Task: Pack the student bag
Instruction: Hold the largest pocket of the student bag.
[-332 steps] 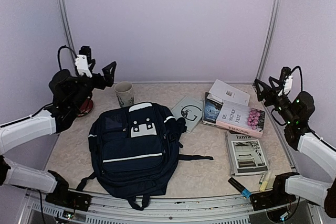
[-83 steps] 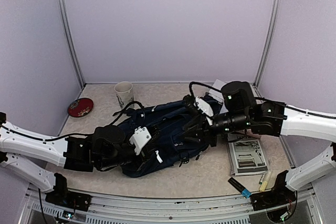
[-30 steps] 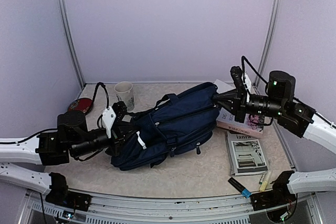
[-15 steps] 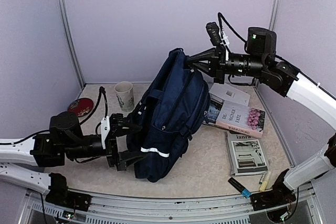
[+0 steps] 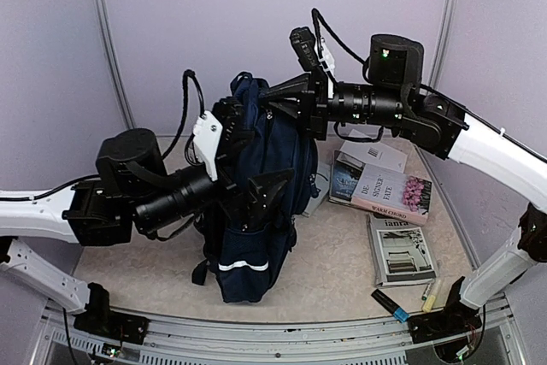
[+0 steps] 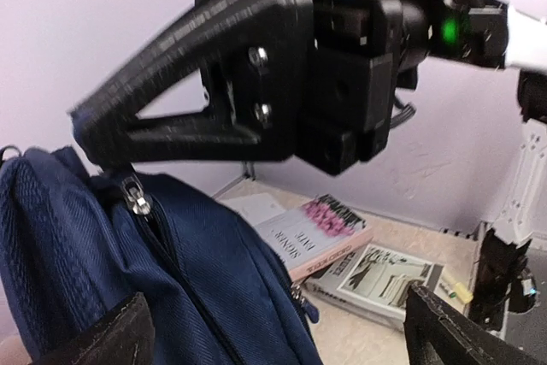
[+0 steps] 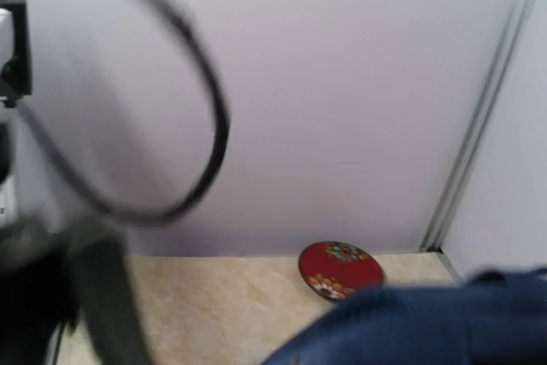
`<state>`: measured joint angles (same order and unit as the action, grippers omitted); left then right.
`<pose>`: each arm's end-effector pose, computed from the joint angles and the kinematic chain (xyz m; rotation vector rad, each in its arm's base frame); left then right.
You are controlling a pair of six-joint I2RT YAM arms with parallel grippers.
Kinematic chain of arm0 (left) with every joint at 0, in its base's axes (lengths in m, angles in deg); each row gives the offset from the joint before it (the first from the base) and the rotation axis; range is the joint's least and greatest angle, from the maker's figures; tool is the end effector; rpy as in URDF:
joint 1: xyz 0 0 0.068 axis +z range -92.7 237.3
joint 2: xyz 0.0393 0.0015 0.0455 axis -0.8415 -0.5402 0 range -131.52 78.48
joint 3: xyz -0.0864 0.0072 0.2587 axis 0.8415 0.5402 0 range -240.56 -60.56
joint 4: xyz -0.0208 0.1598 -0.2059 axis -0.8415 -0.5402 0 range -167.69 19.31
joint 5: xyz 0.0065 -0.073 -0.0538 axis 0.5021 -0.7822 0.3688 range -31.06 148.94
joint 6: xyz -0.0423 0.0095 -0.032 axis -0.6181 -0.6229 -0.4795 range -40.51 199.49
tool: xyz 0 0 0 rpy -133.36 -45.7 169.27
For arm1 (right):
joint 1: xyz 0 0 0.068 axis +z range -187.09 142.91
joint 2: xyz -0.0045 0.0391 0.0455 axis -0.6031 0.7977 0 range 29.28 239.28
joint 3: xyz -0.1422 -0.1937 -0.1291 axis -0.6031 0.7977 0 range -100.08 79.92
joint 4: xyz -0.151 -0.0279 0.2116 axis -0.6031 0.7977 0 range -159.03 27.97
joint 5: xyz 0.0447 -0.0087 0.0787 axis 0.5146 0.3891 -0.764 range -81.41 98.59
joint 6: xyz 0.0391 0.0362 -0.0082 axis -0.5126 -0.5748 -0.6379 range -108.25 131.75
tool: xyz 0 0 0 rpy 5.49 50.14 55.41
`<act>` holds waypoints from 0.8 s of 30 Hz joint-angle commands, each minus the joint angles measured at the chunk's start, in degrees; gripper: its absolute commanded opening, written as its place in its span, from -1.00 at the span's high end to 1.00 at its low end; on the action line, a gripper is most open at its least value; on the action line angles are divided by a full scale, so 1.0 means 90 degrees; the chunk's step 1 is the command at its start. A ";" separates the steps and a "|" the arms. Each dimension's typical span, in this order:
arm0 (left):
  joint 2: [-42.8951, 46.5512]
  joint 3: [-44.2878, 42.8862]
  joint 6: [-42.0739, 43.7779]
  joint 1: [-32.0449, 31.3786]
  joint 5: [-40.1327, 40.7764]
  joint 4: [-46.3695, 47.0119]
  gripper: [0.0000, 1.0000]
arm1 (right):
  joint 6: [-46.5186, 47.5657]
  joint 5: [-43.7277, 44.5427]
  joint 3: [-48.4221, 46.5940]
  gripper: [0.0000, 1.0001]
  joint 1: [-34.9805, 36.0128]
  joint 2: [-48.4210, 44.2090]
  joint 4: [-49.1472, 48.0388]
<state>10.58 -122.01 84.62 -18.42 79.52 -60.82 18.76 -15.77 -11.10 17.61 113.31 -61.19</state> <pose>0.0806 -0.2662 0.3966 0.7674 1.3555 -0.7115 0.1815 0.2818 0.4639 -1.1380 1.2263 0.9751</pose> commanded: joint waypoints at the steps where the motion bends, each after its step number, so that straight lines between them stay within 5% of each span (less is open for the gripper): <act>1: -0.0405 -0.0174 0.0412 -0.0229 0.2291 -0.0395 -0.88 | -0.0125 0.0310 -0.0153 1.00 0.0169 -0.0027 -0.0598; 5: -0.0282 0.0023 0.0457 -0.0297 0.2077 -0.0174 -0.50 | -0.0057 0.0406 -0.0061 1.00 0.0189 -0.0136 -0.0581; 10: 0.0325 0.0671 0.0392 -0.0253 0.0838 0.0441 -0.65 | 0.0109 0.0649 0.0002 1.00 0.0182 -0.0139 -0.0433; 15: 0.0400 0.0477 -0.0193 0.0527 0.1232 -0.0176 -0.64 | 0.0164 0.0606 0.0063 1.00 0.0177 -0.0110 -0.0427; 24: 0.0005 -0.0026 -0.0200 0.1314 0.0174 -0.0520 -0.61 | 0.0249 0.0626 0.0115 1.00 0.0179 -0.0127 -0.0371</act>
<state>11.50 -120.02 84.16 -8.89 87.06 -63.73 20.07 -10.59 -10.23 18.57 113.66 -61.21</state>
